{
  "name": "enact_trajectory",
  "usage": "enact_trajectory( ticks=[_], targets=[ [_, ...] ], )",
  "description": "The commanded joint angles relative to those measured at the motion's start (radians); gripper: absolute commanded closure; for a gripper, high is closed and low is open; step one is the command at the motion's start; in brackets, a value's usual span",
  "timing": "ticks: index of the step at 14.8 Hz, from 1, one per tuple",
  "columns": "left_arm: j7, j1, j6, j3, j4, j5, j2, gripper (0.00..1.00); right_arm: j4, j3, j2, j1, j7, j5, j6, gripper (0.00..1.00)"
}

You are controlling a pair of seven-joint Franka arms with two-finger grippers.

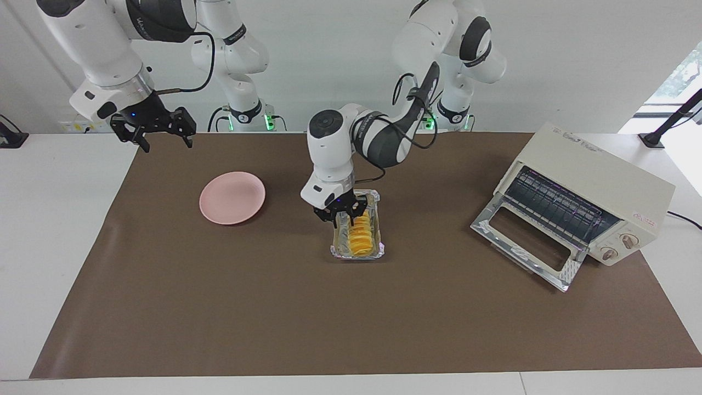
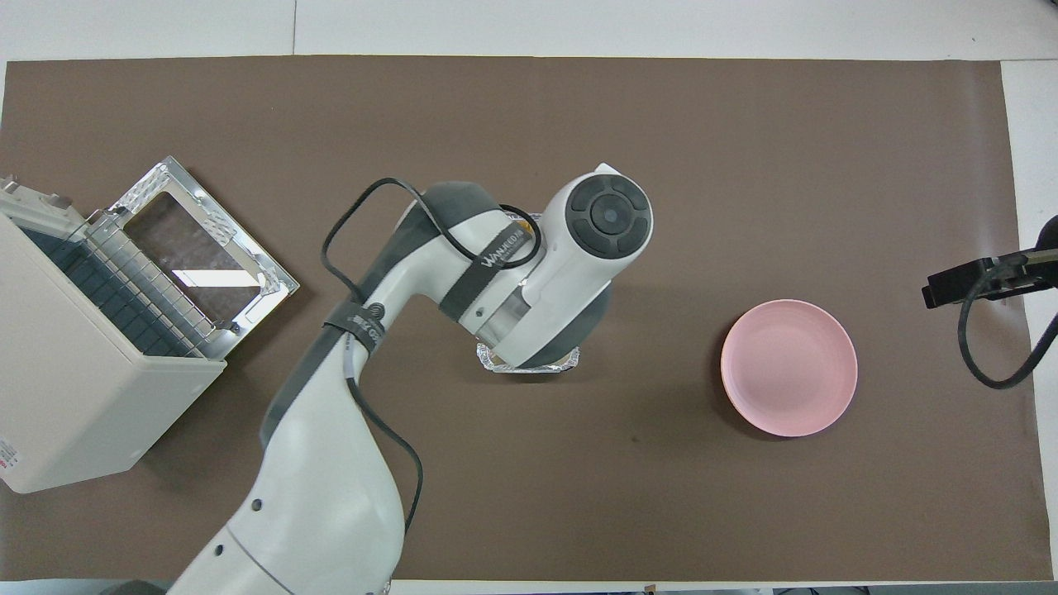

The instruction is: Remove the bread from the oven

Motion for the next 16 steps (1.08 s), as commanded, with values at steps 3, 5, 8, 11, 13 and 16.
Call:
enact_trajectory(
  ticks=[3,5,8,11,13,16],
  targets=[
    [0.2,0.268,-0.178,-0.011,-0.083,-0.059,-0.248,0.0,-0.027,0.006,-0.021,0.051,0.042,0.02,0.012,0.0],
    [0.321,0.365,-0.252,-0.01,-0.087,-0.088,-0.314,0.0,-0.062,0.006,-0.021,0.096,0.143,0.02,0.067,0.0],
    [0.509,0.485,-0.405,-0.01,-0.101,-0.094,-0.403,0.0,-0.105,0.006,0.028,0.188,0.295,0.02,0.185,0.0],
    [0.627,0.566,-0.47,-0.01,-0.15,-0.094,-0.476,0.0,-0.099,0.006,0.125,0.28,0.429,0.02,0.309,0.0],
    [0.675,0.598,-0.473,-0.01,-0.188,-0.094,-0.521,0.0,-0.099,0.006,0.18,0.345,0.519,0.02,0.361,0.0],
    [0.69,0.605,-0.499,-0.01,-0.198,-0.094,-0.544,0.0,-0.102,0.004,0.251,0.42,0.613,0.018,0.427,0.0]
  ],
)
